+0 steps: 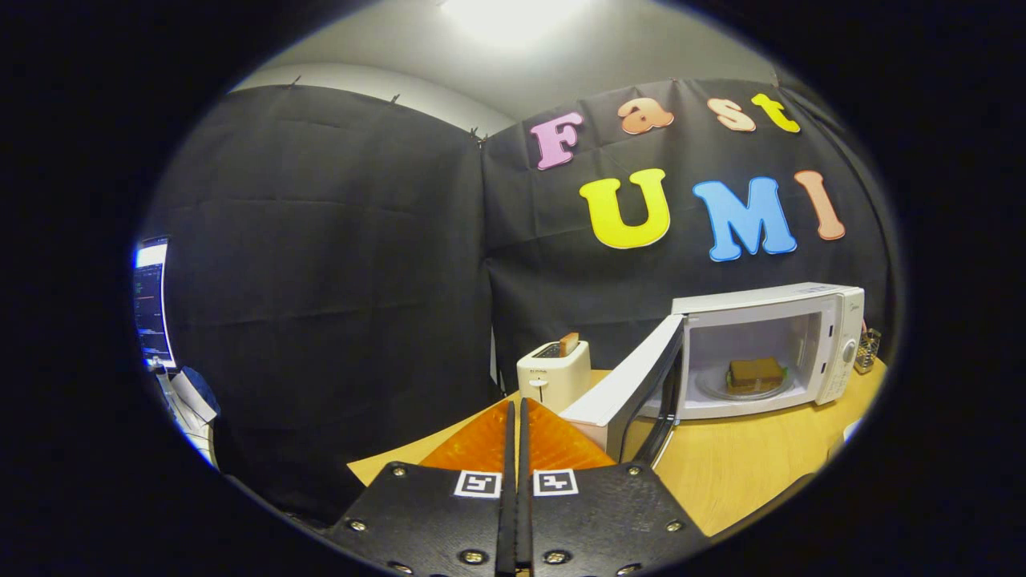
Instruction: Open the microwave, put the food inside, and close the microwave door.
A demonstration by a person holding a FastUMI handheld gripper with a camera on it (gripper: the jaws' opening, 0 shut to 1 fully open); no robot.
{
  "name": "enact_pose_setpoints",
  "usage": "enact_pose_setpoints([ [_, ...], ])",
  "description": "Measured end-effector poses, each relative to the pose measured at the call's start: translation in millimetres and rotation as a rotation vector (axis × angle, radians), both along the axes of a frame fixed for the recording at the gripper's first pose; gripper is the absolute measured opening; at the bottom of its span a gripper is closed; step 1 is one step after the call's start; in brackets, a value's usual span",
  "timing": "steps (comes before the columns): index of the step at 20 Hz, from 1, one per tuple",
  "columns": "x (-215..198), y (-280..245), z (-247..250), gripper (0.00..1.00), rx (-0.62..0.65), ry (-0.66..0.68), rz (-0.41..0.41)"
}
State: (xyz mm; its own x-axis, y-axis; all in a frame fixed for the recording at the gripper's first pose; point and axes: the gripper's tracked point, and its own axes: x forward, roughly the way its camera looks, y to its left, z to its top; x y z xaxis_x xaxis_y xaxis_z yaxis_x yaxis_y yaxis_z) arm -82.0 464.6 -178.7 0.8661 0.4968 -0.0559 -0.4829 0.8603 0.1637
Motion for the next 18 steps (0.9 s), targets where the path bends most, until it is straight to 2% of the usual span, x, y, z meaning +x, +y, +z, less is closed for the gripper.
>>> enact_pose_setpoints([
  [9,-8.1,-44.9,-2.7,0.01,-0.005,-0.039,-0.042],
  [12,0.3,-69.0,-6.1,0.0,-0.027,-0.053,-0.099],
  [18,26.7,-141.0,-9.1,0.01,0.018,-0.026,-0.252],
])
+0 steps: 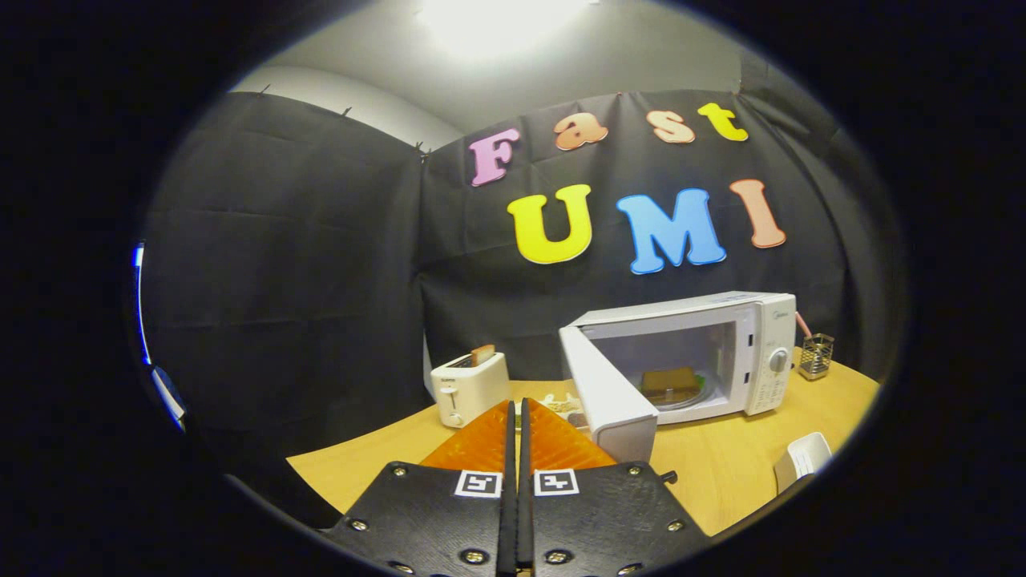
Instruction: Open the microwave, put the food inside, and close the microwave door.
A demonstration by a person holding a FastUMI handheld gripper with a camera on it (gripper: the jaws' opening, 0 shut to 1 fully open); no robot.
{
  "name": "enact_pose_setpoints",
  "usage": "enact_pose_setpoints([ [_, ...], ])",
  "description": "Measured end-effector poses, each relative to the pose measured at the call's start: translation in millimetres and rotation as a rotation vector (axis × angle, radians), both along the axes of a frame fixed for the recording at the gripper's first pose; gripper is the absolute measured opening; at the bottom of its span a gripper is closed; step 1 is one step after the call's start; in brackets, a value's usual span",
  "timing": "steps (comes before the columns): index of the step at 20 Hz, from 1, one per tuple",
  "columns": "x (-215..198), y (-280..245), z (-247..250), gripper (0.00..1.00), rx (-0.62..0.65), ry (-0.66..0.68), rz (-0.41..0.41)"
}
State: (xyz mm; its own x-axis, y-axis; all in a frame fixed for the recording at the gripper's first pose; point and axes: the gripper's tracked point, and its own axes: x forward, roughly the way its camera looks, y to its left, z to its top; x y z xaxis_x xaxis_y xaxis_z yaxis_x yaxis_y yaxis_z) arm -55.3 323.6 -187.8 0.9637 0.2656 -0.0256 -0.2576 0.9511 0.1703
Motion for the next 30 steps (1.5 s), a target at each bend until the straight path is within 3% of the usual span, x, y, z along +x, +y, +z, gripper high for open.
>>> enact_pose_setpoints([
  [16,49.9,-154.9,-7.7,0.0,-0.024,0.01,-0.241],
  [25,112.8,-235.9,-14.8,0.01,0.012,0.067,-0.317],
  [30,154.1,-261.8,-19.6,0.01,-0.036,0.082,-0.34],
])
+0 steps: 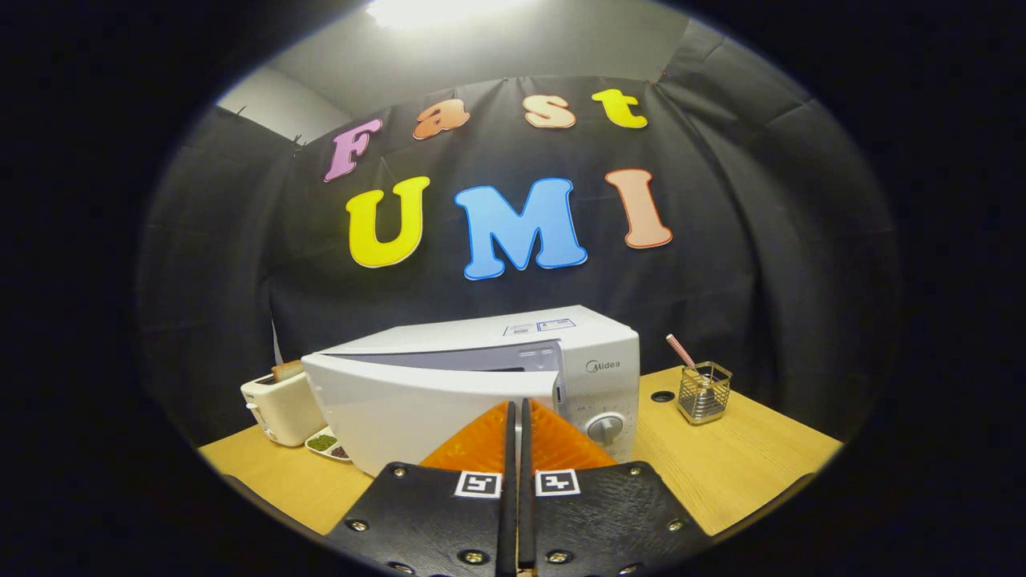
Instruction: Open the microwave, put the food inside, and close the microwave door.
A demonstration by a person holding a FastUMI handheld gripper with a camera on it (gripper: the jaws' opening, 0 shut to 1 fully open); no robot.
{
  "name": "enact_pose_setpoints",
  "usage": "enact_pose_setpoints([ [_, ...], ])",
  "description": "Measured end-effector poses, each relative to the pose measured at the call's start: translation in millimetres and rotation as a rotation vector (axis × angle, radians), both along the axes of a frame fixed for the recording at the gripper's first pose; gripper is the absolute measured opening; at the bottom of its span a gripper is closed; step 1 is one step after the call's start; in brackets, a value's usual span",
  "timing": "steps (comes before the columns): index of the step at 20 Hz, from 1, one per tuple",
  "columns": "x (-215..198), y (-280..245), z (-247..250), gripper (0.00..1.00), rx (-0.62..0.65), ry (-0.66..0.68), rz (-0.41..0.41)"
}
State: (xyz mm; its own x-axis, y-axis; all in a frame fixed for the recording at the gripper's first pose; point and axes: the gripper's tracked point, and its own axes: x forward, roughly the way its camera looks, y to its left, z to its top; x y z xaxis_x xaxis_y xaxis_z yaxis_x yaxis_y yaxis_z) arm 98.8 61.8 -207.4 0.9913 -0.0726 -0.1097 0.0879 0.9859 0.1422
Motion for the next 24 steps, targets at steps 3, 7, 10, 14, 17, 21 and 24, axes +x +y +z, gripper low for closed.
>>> enact_pose_setpoints([
  [3,19.8,-10.8,-0.4,0.02,-0.006,0.004,0.002],
  [7,38.9,-19.0,-2.4,0.01,0.018,0.011,0.0],
  [10,52.6,-22.5,-4.4,0.01,0.01,0.011,0.001],
  [14,60.2,-23.8,-4.5,0.02,-0.002,0.023,-0.007],
  [17,63.5,-25.6,-2.9,0.02,0.01,0.019,-0.015],
  [21,63.5,-25.8,-4.1,0.02,-0.023,0.02,-0.026],
  [24,64.7,-26.5,-2.6,0.02,-0.04,0.022,-0.034],
])
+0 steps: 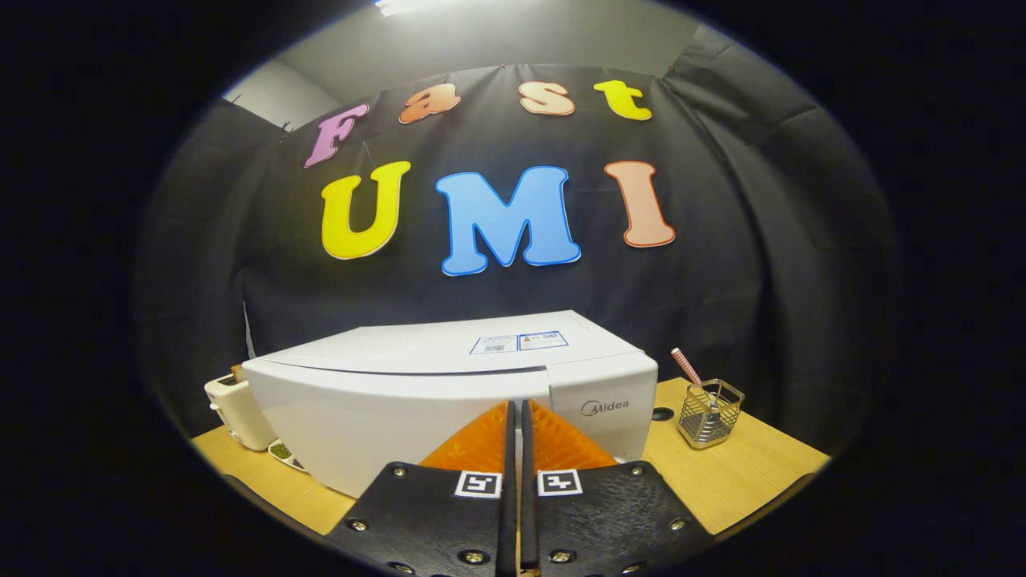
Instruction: Open the microwave, put the food inside, and close the microwave door.
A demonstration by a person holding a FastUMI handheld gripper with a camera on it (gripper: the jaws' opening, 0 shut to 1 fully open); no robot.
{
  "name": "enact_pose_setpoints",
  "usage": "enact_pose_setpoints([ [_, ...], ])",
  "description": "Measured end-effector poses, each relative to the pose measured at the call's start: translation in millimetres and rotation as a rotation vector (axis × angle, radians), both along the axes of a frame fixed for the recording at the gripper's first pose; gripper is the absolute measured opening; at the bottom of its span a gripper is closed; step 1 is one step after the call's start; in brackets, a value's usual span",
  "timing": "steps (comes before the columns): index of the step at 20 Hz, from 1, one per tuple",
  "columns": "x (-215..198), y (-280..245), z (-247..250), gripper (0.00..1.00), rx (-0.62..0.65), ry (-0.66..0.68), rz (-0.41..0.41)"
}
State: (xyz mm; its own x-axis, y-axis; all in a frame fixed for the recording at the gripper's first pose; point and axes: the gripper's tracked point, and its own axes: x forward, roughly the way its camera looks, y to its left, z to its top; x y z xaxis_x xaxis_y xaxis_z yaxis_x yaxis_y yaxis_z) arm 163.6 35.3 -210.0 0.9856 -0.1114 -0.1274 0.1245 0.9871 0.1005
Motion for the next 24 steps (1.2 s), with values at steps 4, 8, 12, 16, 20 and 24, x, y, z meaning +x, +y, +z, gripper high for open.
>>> enact_pose_setpoints([
  [4,10.7,-3.9,-0.9,0.02,-0.011,-0.003,0.002],
  [8,7.5,-4.4,-1.0,0.03,-0.063,-0.007,-0.001],
  [12,-6.5,2.8,9.6,0.03,-0.003,-0.01,0.047],
  [16,-43.5,0.8,57.7,0.17,-0.004,-0.062,0.083],
  [20,-91.8,-11.5,117.0,0.97,-0.033,-0.1,0.086],
  [24,-129.2,-25.1,174.8,0.99,-0.021,-0.14,0.081],
])
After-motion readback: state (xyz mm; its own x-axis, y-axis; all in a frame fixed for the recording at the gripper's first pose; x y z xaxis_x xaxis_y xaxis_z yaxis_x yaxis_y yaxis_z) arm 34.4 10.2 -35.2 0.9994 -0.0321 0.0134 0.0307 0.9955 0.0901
